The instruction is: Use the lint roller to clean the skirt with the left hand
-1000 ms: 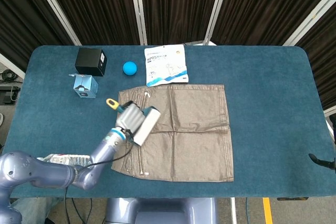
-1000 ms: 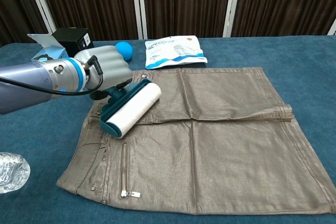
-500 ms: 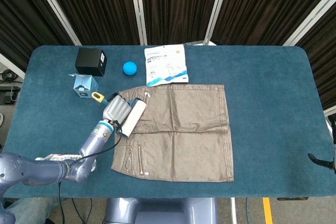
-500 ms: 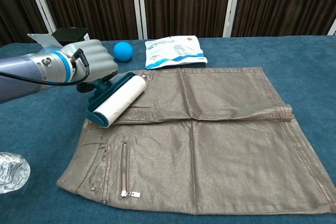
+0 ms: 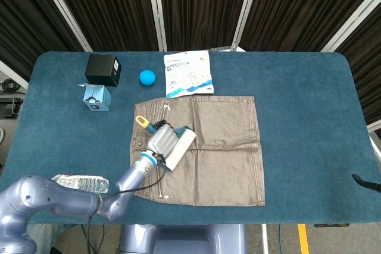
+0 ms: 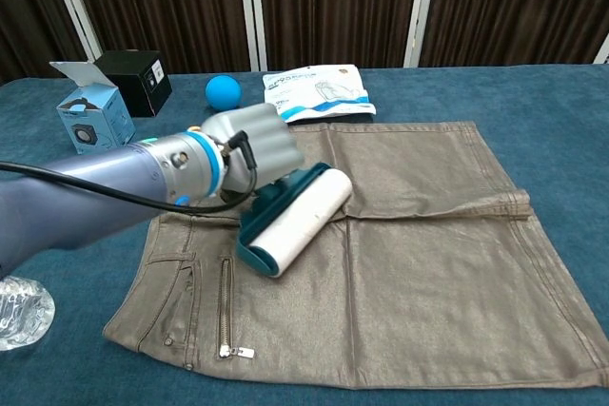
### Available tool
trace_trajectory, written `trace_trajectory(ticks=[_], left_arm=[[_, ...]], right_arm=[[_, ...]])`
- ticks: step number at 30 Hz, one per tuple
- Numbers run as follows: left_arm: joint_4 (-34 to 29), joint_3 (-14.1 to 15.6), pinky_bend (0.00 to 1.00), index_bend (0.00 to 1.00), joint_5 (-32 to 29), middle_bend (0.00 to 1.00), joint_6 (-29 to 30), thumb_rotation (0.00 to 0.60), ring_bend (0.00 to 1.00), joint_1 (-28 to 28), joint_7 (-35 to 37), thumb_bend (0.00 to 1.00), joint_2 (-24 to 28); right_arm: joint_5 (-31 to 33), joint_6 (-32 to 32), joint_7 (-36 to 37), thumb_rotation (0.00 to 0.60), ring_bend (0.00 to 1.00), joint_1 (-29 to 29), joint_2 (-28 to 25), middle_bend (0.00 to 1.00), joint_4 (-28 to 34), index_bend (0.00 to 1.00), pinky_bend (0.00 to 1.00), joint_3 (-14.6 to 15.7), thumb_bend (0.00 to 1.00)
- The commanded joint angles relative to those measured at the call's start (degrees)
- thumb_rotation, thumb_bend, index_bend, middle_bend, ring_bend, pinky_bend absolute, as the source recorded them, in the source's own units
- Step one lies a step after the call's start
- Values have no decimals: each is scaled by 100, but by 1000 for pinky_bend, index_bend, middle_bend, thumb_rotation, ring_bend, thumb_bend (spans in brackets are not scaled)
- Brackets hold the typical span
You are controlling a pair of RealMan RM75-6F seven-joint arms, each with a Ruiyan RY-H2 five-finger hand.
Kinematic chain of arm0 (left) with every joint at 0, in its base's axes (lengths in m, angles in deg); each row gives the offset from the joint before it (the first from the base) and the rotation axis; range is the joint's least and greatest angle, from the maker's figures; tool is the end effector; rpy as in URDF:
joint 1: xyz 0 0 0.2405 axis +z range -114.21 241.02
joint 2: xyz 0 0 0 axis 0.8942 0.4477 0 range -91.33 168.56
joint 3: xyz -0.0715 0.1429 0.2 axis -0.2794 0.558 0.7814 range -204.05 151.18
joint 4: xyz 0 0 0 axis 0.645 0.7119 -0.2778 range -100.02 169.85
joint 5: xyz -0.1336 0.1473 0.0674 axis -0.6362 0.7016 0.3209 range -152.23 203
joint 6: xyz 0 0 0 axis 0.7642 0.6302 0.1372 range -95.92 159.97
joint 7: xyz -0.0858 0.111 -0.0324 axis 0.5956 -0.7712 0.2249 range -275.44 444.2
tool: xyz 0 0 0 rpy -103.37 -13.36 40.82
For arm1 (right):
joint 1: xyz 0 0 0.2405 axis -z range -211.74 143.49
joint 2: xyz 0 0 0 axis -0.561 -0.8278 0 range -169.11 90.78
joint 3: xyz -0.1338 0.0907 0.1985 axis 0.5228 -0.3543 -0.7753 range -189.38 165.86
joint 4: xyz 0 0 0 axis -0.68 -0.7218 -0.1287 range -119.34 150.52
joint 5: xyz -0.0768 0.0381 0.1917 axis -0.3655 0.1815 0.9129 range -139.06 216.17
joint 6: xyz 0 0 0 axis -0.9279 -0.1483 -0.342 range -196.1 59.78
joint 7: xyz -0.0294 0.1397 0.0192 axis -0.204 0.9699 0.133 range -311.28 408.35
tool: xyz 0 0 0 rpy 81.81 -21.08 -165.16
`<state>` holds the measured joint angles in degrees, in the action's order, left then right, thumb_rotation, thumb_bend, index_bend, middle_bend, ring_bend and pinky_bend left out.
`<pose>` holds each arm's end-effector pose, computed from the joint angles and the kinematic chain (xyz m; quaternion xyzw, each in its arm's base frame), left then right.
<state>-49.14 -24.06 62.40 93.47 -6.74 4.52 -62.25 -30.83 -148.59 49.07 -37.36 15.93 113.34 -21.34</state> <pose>-0.0502 0.3302 -0.0971 -0.8810 0.0518 -0.1204 0.4546 -0.3364 -0.1901 0.2226 0.4950 -0.4307 0.3416 0.6729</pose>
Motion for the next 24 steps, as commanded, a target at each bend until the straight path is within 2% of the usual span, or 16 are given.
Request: trace_trajectory(ticks=[1, 6, 12, 19, 24], left_arm=[[-58, -143, 502, 680, -70, 480, 123, 600, 456, -184, -335, 857, -346], [-63, -287, 501, 683, -145, 480, 201, 600, 456, -337, -614, 859, -731], [-41, -320, 502, 685, -190, 481, 263, 600, 455, -411, -803, 859, -868], [-11, -233, 501, 685, -252, 481, 306, 600, 456, -394, -938, 858, -754], [-33, -90, 501, 685, -367, 481, 323, 600, 456, -275, -929, 859, -461]], right_arm=[[0, -4, 36, 600, 0, 13, -21, 0, -1, 0, 0, -4, 0], [17, 4, 79, 600, 0, 21, -36, 0, -23, 0, 0, -10, 0], [22, 6, 89, 600, 0, 26, -37, 0, -40, 0, 0, -10, 0], [30, -1, 112, 600, 0, 37, -42, 0, -47, 0, 0, -13, 0], [14, -16, 94, 600, 0, 40, -39, 0, -39, 0, 0, -9, 0]])
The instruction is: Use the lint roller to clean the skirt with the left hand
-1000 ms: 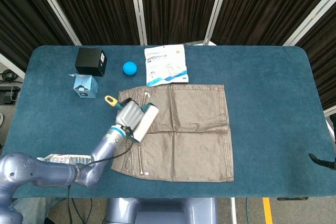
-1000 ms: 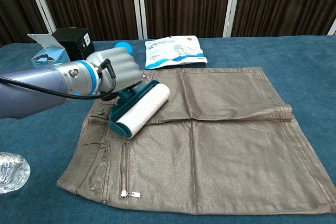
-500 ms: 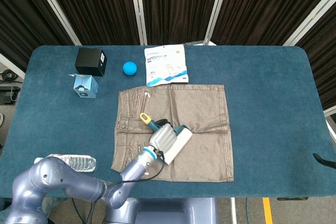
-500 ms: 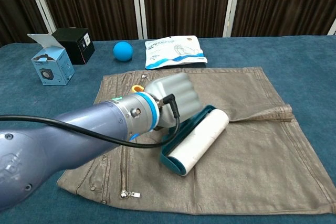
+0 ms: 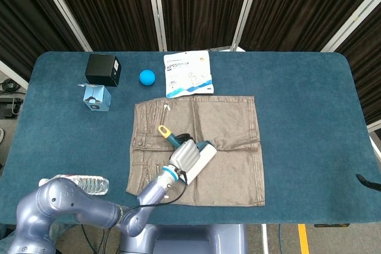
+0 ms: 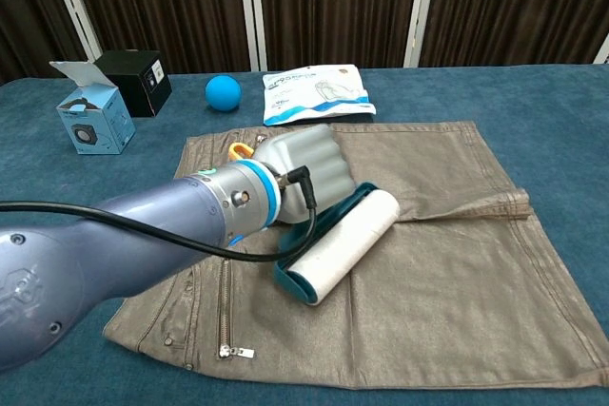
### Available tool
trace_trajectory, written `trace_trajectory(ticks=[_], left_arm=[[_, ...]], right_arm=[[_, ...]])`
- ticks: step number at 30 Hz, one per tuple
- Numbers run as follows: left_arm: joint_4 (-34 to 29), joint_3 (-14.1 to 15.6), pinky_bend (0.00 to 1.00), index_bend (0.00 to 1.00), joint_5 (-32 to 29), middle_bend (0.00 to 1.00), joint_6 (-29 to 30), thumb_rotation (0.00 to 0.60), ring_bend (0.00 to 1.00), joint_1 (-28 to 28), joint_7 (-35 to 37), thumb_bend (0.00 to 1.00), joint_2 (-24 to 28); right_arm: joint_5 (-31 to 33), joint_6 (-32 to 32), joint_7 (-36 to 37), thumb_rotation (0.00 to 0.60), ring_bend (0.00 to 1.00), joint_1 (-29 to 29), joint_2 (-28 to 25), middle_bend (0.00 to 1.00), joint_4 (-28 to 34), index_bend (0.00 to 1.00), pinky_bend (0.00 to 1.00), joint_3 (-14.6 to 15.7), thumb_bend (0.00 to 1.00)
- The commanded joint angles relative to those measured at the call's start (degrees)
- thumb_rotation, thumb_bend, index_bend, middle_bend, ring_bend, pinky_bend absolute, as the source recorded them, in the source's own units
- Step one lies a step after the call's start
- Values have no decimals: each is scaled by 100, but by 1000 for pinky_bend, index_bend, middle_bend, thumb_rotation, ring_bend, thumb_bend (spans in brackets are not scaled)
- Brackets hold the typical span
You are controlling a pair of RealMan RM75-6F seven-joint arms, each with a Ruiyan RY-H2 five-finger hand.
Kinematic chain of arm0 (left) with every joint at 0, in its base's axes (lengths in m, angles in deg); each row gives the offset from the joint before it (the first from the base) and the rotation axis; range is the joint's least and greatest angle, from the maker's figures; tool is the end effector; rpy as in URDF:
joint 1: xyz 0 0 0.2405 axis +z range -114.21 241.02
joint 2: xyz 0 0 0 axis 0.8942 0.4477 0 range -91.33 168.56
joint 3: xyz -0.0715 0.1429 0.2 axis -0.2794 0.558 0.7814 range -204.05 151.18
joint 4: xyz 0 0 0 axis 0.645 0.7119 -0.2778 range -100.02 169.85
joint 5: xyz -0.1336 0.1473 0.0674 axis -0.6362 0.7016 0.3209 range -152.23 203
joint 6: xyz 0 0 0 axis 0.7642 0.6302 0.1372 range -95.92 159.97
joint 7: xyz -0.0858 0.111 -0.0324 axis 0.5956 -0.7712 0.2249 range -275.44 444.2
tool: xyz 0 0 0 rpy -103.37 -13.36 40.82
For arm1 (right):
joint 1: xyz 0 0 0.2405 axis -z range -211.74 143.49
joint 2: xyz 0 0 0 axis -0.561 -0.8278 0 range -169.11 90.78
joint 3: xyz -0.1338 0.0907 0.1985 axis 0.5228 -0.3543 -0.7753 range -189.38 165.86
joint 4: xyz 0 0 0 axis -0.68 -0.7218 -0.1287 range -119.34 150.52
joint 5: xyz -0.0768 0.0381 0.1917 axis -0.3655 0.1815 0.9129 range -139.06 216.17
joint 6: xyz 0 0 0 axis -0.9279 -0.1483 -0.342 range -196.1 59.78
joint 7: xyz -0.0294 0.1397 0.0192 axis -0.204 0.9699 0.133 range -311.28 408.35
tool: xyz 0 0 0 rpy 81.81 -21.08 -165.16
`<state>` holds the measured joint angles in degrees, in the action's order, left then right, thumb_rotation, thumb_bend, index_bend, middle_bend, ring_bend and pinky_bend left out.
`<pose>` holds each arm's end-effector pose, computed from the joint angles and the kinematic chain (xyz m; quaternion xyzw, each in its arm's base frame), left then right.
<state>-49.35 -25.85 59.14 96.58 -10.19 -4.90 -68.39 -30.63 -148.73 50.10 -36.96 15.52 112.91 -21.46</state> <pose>-0.0173 0.3051 -0.1228 -0.8809 0.1024 -0.1149 0.4476 -0.3393 -0.1881 0.2270 0.4894 -0.4313 0.3426 0.6761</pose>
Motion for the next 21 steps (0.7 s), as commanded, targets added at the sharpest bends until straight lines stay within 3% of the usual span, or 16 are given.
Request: trace_trajectory(ticks=[1, 11, 21], left_arm=[[-21, 120, 501, 685, -38, 481, 12, 600, 456, 92, 26, 859, 214], [138, 538, 502, 685, -195, 481, -14, 600, 456, 636, 564, 857, 1262], [243, 604, 501, 684, -143, 481, -128, 600, 456, 821, 759, 861, 1473]], right_arm=[[-8, -4, -20, 600, 0, -2, 4, 0, 7, 0, 0, 4, 0], [10, -52, -208, 600, 0, -19, 54, 0, 19, 0, 0, -2, 0], [-14, -129, -384, 600, 0, -25, 100, 0, 84, 0, 0, 2, 0]])
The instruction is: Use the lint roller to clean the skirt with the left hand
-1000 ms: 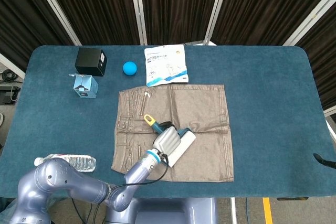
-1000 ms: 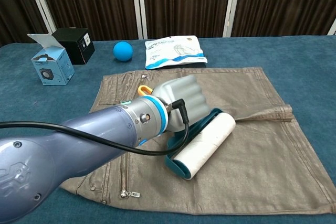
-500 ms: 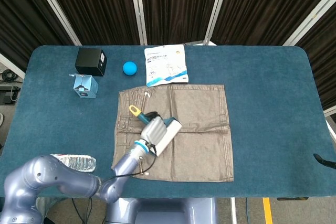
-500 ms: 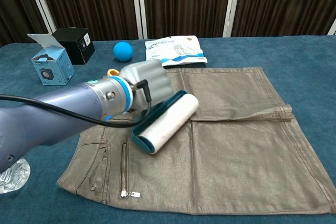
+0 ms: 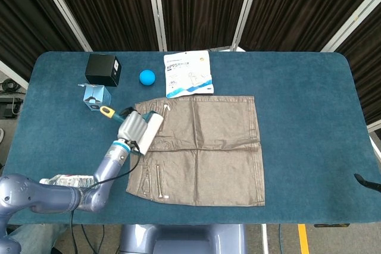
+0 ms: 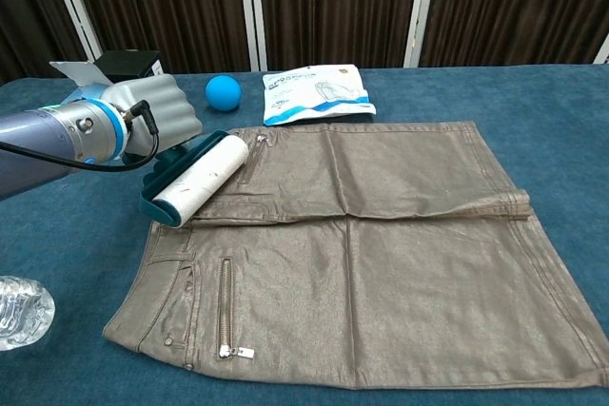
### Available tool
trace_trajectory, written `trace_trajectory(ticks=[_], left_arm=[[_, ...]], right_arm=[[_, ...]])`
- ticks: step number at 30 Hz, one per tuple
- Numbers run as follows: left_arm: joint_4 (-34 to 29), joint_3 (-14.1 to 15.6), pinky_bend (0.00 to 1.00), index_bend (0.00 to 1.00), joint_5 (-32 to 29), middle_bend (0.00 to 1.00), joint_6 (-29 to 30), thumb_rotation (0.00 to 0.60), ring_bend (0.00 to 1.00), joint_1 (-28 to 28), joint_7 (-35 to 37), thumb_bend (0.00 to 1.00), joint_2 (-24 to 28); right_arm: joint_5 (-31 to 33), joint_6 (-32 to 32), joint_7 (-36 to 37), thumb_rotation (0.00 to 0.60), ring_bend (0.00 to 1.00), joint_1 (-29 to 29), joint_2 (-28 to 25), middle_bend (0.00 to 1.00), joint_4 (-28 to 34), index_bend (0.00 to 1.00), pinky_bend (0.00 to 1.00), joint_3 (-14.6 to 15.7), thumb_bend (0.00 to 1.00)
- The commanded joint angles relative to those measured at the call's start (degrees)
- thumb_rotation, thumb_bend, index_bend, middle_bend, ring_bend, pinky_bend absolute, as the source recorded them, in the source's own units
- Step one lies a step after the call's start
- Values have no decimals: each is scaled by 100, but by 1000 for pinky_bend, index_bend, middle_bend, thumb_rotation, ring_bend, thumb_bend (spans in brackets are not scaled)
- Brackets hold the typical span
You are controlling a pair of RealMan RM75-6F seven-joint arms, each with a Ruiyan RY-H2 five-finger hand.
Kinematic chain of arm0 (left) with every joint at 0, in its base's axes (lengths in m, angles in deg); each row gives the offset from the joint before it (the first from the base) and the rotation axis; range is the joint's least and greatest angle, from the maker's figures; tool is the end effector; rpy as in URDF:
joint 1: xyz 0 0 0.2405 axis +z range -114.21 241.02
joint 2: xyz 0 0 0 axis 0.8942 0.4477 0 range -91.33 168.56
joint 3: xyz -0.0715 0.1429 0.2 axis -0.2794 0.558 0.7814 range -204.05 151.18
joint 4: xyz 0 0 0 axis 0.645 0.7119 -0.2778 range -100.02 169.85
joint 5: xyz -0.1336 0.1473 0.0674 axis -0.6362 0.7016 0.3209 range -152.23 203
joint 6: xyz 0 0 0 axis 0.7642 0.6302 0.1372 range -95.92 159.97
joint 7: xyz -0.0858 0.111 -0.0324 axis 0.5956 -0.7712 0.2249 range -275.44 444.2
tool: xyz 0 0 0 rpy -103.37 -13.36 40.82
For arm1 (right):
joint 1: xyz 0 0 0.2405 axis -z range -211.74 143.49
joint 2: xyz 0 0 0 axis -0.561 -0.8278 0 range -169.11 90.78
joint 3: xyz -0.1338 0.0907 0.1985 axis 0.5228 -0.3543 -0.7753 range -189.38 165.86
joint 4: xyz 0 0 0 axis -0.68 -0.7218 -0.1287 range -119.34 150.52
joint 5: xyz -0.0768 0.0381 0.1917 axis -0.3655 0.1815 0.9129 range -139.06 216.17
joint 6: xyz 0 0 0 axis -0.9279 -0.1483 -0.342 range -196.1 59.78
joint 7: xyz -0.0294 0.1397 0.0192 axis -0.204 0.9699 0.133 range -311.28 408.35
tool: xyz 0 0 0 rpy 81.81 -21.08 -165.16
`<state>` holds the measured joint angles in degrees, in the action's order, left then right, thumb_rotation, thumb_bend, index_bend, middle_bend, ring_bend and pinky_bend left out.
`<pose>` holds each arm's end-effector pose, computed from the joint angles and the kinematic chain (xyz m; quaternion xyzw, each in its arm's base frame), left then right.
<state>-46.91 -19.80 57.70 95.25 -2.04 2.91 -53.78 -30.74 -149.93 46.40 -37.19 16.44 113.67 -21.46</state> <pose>-0.1275 0.3720 -0.0389 -0.8432 0.0385 -0.0145 0.5360 -0.3343 -0.1893 0.2221 0.4974 -0.4167 0.3347 0.6833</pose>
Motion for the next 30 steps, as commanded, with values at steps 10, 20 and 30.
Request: trace_trajectory(ticks=[10, 20, 30], left_arm=[[-144, -92, 501, 685, 150, 480, 86, 600, 456, -225, -600, 860, -312], [-184, -436, 497, 685, 230, 481, 132, 600, 456, -750, -1385, 858, -1240], [66, -639, 497, 685, 201, 481, 138, 600, 456, -996, -1662, 857, -1843]], right_arm=[[31, -17, 132, 600, 0, 30, -56, 0, -7, 0, 0, -36, 0], [82, 40, 351, 600, 0, 59, -120, 0, -72, 0, 0, -60, 0], [151, 72, 400, 600, 0, 70, -143, 0, -104, 0, 0, -82, 0]])
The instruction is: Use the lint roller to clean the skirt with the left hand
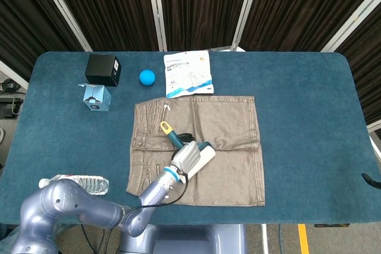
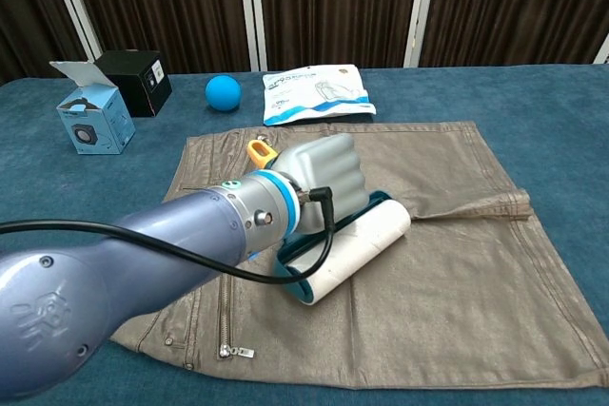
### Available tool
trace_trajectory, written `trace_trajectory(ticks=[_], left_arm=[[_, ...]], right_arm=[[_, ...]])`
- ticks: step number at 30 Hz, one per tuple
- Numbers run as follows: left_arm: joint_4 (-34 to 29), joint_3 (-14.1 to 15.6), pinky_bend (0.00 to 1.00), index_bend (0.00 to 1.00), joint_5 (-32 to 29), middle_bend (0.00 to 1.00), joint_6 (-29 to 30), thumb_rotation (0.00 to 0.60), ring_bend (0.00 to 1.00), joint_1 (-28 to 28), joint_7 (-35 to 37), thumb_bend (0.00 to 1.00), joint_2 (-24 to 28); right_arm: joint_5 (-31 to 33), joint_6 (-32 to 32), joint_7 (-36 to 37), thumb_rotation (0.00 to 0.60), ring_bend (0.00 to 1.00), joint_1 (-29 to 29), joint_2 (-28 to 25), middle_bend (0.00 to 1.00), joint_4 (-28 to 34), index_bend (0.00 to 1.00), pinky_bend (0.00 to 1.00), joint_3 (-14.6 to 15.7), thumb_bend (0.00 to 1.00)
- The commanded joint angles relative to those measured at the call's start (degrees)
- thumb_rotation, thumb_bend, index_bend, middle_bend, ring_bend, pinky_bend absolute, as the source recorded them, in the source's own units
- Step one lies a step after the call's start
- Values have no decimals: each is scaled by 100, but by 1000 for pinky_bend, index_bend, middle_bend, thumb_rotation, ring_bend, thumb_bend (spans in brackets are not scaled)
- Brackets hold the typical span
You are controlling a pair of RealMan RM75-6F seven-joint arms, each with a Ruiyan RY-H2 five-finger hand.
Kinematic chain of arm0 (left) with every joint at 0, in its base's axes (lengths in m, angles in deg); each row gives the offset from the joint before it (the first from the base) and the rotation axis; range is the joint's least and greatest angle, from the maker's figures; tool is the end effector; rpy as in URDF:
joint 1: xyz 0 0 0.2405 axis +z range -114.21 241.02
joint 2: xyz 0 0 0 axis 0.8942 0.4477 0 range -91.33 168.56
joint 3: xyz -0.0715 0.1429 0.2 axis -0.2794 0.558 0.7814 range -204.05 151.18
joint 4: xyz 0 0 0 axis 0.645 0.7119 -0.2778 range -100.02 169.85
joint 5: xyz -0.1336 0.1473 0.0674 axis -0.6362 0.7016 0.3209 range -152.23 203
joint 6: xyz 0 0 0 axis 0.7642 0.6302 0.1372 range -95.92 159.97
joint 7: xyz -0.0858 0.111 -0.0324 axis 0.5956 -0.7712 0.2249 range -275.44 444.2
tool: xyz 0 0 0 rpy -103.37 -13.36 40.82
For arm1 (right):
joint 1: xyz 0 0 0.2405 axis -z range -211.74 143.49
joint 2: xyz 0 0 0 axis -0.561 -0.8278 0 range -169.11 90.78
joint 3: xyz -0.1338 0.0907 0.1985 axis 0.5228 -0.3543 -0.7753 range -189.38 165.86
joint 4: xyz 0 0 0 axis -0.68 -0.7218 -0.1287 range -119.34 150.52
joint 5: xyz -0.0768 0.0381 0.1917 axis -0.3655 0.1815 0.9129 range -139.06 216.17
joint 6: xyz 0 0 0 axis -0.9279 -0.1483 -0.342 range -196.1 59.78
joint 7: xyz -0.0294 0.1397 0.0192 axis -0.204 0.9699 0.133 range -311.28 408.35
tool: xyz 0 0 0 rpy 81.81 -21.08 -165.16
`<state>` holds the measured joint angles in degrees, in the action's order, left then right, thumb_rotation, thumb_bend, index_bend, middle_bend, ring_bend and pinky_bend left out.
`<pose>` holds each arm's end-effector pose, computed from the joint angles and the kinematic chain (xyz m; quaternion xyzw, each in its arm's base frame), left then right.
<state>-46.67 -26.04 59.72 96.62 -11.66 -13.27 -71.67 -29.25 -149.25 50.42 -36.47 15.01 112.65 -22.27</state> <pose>-0.0054 0.2979 -0.1368 -0.8696 0.1793 -0.0940 0.4504 -0.3426 -0.1870 0.2353 0.4753 -0.4279 0.3424 0.6883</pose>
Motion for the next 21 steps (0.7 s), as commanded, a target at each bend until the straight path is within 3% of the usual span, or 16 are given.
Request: trace_trajectory(ticks=[1, 13, 21], left_arm=[[56, -19, 497, 685, -6, 481, 1, 600, 456, -40, -53, 856, -76], [129, 209, 497, 685, -141, 480, 194, 600, 456, 241, 37, 854, 203], [184, 515, 512, 685, -165, 482, 348, 600, 457, 866, 698, 855, 764]], right_arm=[[0, 4, -5, 600, 0, -2, 1, 0, -1, 0, 0, 0, 0], [-42, 18, -17, 600, 0, -13, 9, 0, 22, 0, 0, 13, 0], [-124, -40, -64, 600, 0, 2, 13, 0, 76, 0, 0, 41, 0]])
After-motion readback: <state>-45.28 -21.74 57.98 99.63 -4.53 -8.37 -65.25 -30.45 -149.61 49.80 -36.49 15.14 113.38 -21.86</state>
